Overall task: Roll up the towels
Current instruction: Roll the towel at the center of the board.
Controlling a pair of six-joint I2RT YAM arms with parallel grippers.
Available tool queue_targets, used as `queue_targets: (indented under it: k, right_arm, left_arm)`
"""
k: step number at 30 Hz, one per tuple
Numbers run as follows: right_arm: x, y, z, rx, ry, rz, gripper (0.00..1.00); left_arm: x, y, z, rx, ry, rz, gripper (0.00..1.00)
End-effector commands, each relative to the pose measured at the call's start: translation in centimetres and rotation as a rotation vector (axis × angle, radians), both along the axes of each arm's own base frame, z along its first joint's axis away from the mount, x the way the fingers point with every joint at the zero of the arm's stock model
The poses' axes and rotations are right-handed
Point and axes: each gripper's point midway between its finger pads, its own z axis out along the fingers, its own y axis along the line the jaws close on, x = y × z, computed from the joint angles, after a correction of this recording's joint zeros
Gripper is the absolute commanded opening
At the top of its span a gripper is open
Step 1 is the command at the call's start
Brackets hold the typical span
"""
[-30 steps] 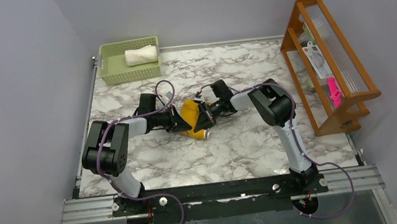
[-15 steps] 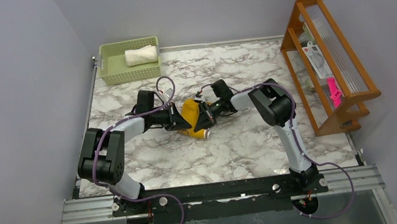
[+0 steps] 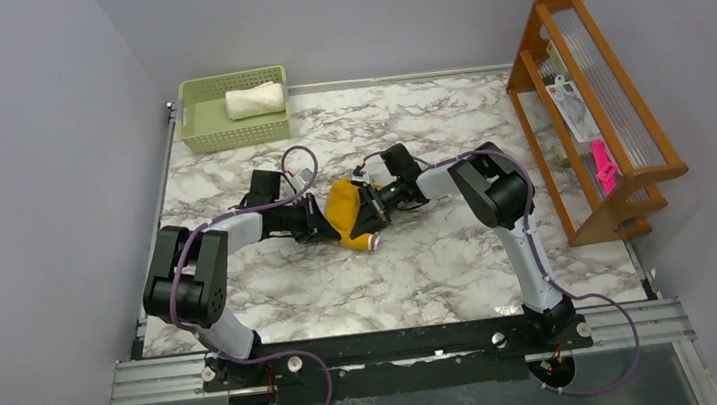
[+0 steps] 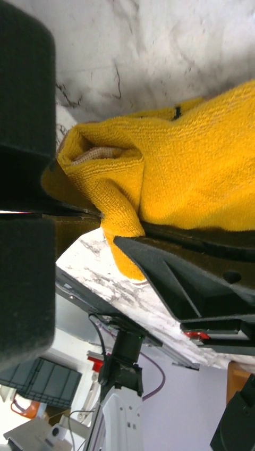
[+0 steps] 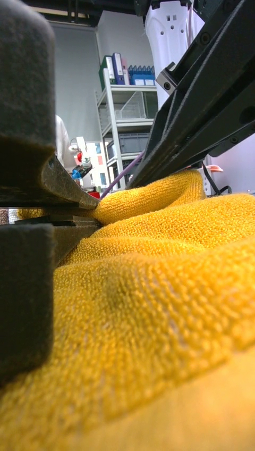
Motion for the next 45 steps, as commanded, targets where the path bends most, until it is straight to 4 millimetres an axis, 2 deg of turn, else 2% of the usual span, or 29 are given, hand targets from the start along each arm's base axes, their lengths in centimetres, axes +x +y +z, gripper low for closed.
queue_targets:
  k: [1, 8, 11, 16, 21, 24, 30, 33, 35, 37, 42, 45]
  right_arm:
    - [-0.6, -2.1, -5.2, -0.224, 0.184, -0.107, 0.01]
    - [-0.6, -2.2, -5.2, -0.221, 0.185, -0.104, 0.01]
    - [-0.6, -2.2, -5.2, -0.218, 0.183, -0.103, 0.01]
    - [0.1, -2.4, -5.2, -0.233, 0.15, -0.122, 0.07]
    - [0.9, -2.5, -5.3, -0.264, 0.126, -0.146, 0.08]
    - [1.1, -2.4, -5.4, -0.266, 0.132, -0.146, 0.07]
    - [1.1, -2.4, -5.4, -0.267, 0.136, -0.145, 0.04]
    - [0.9, -2.4, -5.6, -0.272, 0.143, -0.143, 0.04]
    - [1.0, -2.4, -5.7, -0.273, 0.147, -0.144, 0.04]
    - [1.1, -2.4, -5.7, -0.272, 0.149, -0.145, 0.04]
    - [1.3, -2.2, -5.8, -0.271, 0.153, -0.145, 0.04]
    - [1.3, -2.2, -5.8, -0.271, 0.152, -0.145, 0.04]
  left_arm:
    - [2.5, 1.2, -0.9, 0.077, -0.062, 0.081, 0.0]
    - [4.7, 1.1, -1.6, 0.058, -0.061, 0.201, 0.0]
    - [5.0, 1.1, -1.9, 0.061, -0.06, 0.209, 0.0]
    - [3.3, 1.6, -4.3, 0.098, -0.004, 0.206, 0.0]
    - [1.4, 2.1, -5.7, 0.131, 0.024, 0.212, 0.0]
    - [2.4, 2.6, -4.3, 0.151, -0.03, 0.227, 0.0]
    - [6.9, 5.0, 1.3, 0.121, -0.152, 0.329, 0.0]
    - [7.7, 5.9, 3.4, 0.094, -0.176, 0.327, 0.0]
    - [7.2, 5.3, 4.5, 0.045, -0.193, 0.269, 0.0]
    - [5.8, 3.7, 5.7, -0.053, -0.19, 0.179, 0.0]
    - [2.1, 1.4, 4.2, -0.087, -0.119, 0.078, 0.0]
    - [0.9, 0.8, 3.1, -0.076, -0.088, 0.077, 0.0]
